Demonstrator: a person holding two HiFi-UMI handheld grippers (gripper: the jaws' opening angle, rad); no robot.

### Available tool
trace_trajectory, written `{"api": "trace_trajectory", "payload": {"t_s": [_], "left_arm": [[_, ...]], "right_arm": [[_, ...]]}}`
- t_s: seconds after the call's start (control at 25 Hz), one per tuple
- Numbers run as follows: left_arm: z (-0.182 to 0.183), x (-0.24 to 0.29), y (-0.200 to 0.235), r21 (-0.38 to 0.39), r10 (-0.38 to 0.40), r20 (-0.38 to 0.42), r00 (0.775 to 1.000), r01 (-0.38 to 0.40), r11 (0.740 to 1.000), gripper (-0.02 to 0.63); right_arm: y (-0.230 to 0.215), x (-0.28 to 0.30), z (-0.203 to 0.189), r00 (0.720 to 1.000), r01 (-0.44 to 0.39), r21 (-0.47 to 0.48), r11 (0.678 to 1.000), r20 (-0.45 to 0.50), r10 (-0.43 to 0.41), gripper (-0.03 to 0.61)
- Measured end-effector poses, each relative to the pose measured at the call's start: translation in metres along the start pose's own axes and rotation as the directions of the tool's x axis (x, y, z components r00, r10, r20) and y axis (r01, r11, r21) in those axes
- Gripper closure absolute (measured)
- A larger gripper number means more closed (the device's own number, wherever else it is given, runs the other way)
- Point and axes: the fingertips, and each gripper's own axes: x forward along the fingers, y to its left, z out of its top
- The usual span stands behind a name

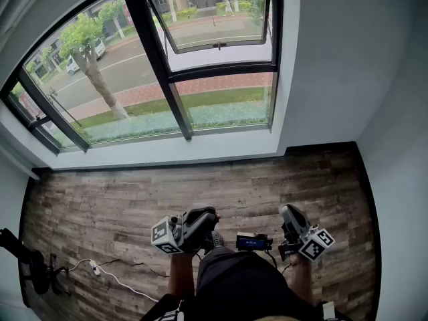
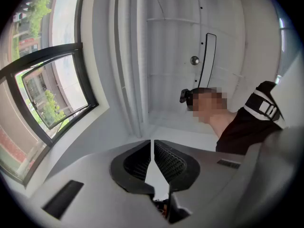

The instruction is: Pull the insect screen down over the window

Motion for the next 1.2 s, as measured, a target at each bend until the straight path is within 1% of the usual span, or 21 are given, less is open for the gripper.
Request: {"api": "trace_trajectory", "payload": {"t_s": [0.32, 0.44, 0.6, 0.8, 1.0, 1.08, 1.2], "left_arm": [[-0.006, 0.011, -0.002, -0.012, -0.029, -0.003, 1.0, 0.029, 1.0, 0.588], [-0.007, 0.013, -0.002, -0.016, -0.026, -0.009, 1.0, 0.025, 1.0, 0.588], [-0.006, 0.015, -0.003, -0.019, -0.003, -0.019, 1.0, 0.003, 1.0, 0.588], [0.004, 0.006, -0.003, -0.009, 0.055, -0.011, 0.998, -0.056, 0.998, 0.588], [0.028, -0.004, 0.031, 0.013, 0.09, 0.043, 0.995, -0.091, 0.996, 0.588], [0.029, -0.009, 0.05, -0.006, 0.104, 0.061, 0.993, -0.104, 0.995, 0.588], [0.031, -0.018, 0.08, -0.061, 0.129, 0.077, 0.989, -0.124, 0.99, 0.588]], "right_arm": [[0.001, -0.005, 0.007, 1.0, -0.009, -0.027, 1.0, 0.01, 0.009, 0.571], [0.0, -0.007, 0.008, 1.0, -0.01, -0.026, 1.0, 0.011, 0.01, 0.571], [-0.001, -0.011, 0.009, 1.0, 0.001, -0.032, 0.999, 0.013, -0.001, 0.571], [-0.008, -0.014, 0.013, 0.999, 0.044, -0.048, 0.998, 0.025, -0.043, 0.571], [-0.02, 0.011, 0.023, 0.998, 0.055, -0.078, 0.995, 0.027, -0.053, 0.571], [-0.029, 0.017, 0.022, 0.997, 0.078, -0.08, 0.994, 0.017, -0.077, 0.571], [-0.04, 0.026, 0.017, 0.99, 0.143, -0.067, 0.987, -0.006, -0.144, 0.571]]}}
